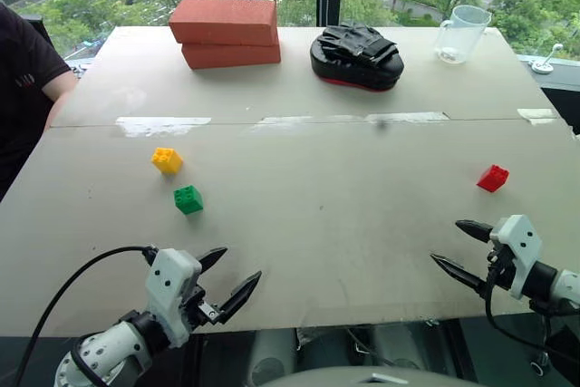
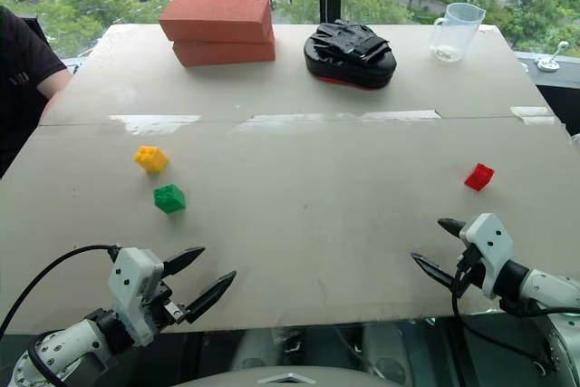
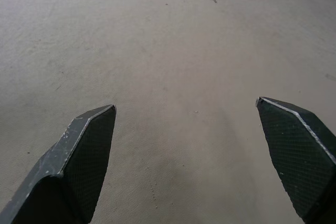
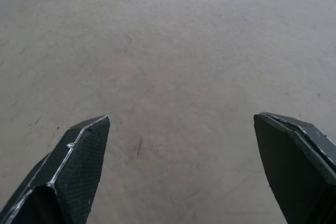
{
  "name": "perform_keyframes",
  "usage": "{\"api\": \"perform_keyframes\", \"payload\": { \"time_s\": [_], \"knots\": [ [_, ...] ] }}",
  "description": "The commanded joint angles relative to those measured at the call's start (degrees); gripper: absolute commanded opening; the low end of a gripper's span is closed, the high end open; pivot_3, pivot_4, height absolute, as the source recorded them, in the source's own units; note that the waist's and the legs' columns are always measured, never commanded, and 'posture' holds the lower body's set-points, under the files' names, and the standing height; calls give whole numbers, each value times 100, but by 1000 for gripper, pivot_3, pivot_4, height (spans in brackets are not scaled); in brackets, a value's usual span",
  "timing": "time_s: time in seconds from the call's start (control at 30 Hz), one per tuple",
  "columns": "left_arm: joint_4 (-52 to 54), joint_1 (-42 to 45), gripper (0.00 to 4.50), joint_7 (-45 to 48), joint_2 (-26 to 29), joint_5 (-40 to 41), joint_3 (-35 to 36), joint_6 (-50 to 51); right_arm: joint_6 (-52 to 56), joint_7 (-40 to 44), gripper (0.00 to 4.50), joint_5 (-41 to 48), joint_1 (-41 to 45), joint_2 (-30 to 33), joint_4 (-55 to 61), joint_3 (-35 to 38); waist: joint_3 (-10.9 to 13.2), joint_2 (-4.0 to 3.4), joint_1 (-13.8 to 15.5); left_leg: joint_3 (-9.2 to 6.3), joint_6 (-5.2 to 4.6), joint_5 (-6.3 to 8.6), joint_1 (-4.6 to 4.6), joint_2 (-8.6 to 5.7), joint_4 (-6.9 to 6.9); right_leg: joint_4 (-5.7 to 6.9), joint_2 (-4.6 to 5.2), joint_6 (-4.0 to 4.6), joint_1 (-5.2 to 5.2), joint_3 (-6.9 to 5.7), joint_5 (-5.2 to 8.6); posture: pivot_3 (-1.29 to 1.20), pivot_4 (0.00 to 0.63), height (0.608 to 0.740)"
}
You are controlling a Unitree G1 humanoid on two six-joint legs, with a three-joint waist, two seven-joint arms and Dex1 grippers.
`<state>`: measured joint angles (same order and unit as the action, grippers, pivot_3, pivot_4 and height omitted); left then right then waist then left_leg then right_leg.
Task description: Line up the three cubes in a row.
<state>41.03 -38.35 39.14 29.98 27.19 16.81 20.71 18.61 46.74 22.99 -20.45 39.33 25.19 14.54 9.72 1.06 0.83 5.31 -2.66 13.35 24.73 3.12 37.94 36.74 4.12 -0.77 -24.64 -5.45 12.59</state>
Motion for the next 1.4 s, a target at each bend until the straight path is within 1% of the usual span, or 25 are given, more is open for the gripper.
{"api": "perform_keyframes", "payload": {
  "time_s": [0.03, 0.1, 0.17, 0.2, 0.27, 0.33, 0.43, 0.5, 0.6, 0.7, 0.83, 0.9, 1.03, 1.07, 1.1, 1.13, 1.2, 1.27, 1.3, 1.4],
  "knots": [
    [172, 468, 4381, -258, -133, 396, 18, 124, -6, -478, 4500, -45, 233, -288, 215, 32, 0, 0, 2, 0, -8, -4, 0, 0, 0, 0, -1, 0, 0, 0, 0, 0, 150, 740],
    [191, 1392, 4381, -1067, -452, 981, 0, 684, 345, -1433, 4500, -150, 804, -765, 429, -23, 4, -3, 15, -1, -9, -4, -4, 0, 1, 0, -3, 0, 5, 1, 0, 0, 150, 740],
    [137, 2285, 4381, -1703, -671, 1379, -29, 1213, 1093, -2460, 4500, -746, 1496, -1040, 682, -191, 7, -12, 13, -27, 11, 7, 12, 3, 26, 11, -9, 1, 2, -7, -2, 0, 150, 740],
    [141, 2591, 4381, -1906, -740, 1523, -84, 1408, 1431, -2763, 4500, -844, 1743, -1126, 767, -202, 4, -16, 6, -31, 11, 7, 10, 6, 37, 15, -11, 8, 7, -11, -7, 0, 150, 740],
    [147, 3132, 4381, -2079, -705, 1652, -299, 1716, 2191, -3074, 4500, -647, 2246, -1259, 851, -128, -12, -9, -5, -24, 5, 1, 0, 4, 38, 16, -13, 7, 14, -6, -10, 0, 150, 740],
    [221, 3585, 4381, -1791, -438, 1773, -607, 1879, 2635, -3407, 4500, -808, 2708, -1239, 787, -88, -24, 9, -3, -15, -18, -15, -11, -2, 46, 18, -47, 3, 31, 2, -25, 0, 150, 740],
    [422, 3913, 4381, -649, 382, 1696, -1141, 1799, 3449, -3983, 4500, -1078, 3257, -1184, 565, 152, -23, 6, 5, -12, -22, -17, -3, -17, 45, 22, -55, 5, 25, 21, -27, 0, 150, 740],
    [370, 4057, 4381, -53, 829, 1603, -1310, 1642, 4086, -4207, 4500, -1108, 3559, -1206, 456, 361, -25, 4, 7, -11, -18, -18, 1, -29, 34, 21, -53, 13, 17, 29, -36, 0, 150, 740],
    [255, 4206, 4381, 474, 1184, 1481, -1448, 1432, 4982, -4365, 4500, -1105, 3937, -1221, 266, 636, -25, 3, -3, -2, 5, -29, 2, -34, 22, 17, -55, 4, 11, 40, -43, 0, 150, 740],
    [181, 4407, 4381, 678, 1294, 1464, -1515, 1369, 5725, -4495, 4500, -1119, 4346, -1325, -37, 942, -20, -4, -6, 5, 4, -28, 3, -37, 15, 16, -55, -2, 5, 46, -42, 0, 150, 740],
    [149, 4605, 4381, 655, 1209, 1473, -1587, 1404, 6436, -4697, 4500, -1242, 4783, -1609, -369, 1249, -21, -5, -13, 4, -21, -15, -1, -36, 16, 16, -58, -20, 5, 46, -29, 0, 150, 740],
    [140, 4634, 4381, 647, 1178, 1412, -1659, 1389, 6544, -4731, 4500, -1281, 4874, -1740, -494, 1317, -21, -6, -13, 2, -23, -16, -4, -36, 18, 23, -58, -18, 6, 47, -28, 0, 150, 740],
    [87, 4704, 4381, 619, 1098, 1370, -1740, 1361, 6127, -4771, 4500, -1389, 4831, -1914, -1048, 1220, -22, -8, -11, 2, -23, -16, -3, -36, 24, 28, -64, -21, 7, 55, -30, 0, 150, 740],
    [79, 4699, 4500, 633, 1096, 1337, -1746, 1338, 5988, -4745, 3986, -1404, 4804, -1909, -1147, 1172, -22, -9, -10, 2, -23, -16, -2, -37, 25, 28, -65, -22, 6, 57, -31, 0, 150, 740],
    [67, 4670, 4500, 633, 1075, 1324, -1728, 1313, 5832, -4733, 3676, -1432, 4777, -1899, -1236, 1121, -22, -12, -13, 3, -23, -16, -1, -38, 25, 28, -65, -24, 6, 59, -32, 0, 150, 740],
    [70, 4597, 4500, 625, 1052, 1323, -1696, 1291, 5668, -4725, 3159, -1457, 4757, -1892, -1314, 1071, -22, -13, -13, 6, -23, -16, -2, -40, 24, 27, -65, -25, 6, 63, -32, 0, 150, 740],
    [97, 4458, 4500, 638, 1044, 1298, -1667, 1229, 5518, -4745, 2338, -1472, 4787, -1929, -1399, 1053, -23, -14, -17, 6, -23, -16, -2, -39, 24, 27, -65, -26, 6, 64, -33, 0, 150, 740],
    [195, 4229, 4500, 615, 1032, 1248, -1655, 1133, 5374, -4721, 1400, -1487, 4780, -1911, -1427, 968, -22, -14, -28, 9, -22, -16, -2, -39, 24, 27, -65, -26, 5, 69, -33, 0, 150, 740],
    [231, 4134, 4500, 609, 1025, 1219, -1658, 1089, 5315, -4708, 1287, -1498, 4772, -1895, -1446, 929, -22, -16, -33, 8, -22, -16, -2, -38, 23, 27, -66, -26, 5, 69, -33, 0, 150, 740],
    [384, 3888, 4500, 508, 985, 1122, -1695, 1001, 5133, -4416, 1289, -1461, 4618, -1674, -1442, 676, -22, -17, -23, 6, -22, -16, -3, -35, 23, 27, -66, -26, 5, 69, -32, 0, 150, 740]
  ]
}}
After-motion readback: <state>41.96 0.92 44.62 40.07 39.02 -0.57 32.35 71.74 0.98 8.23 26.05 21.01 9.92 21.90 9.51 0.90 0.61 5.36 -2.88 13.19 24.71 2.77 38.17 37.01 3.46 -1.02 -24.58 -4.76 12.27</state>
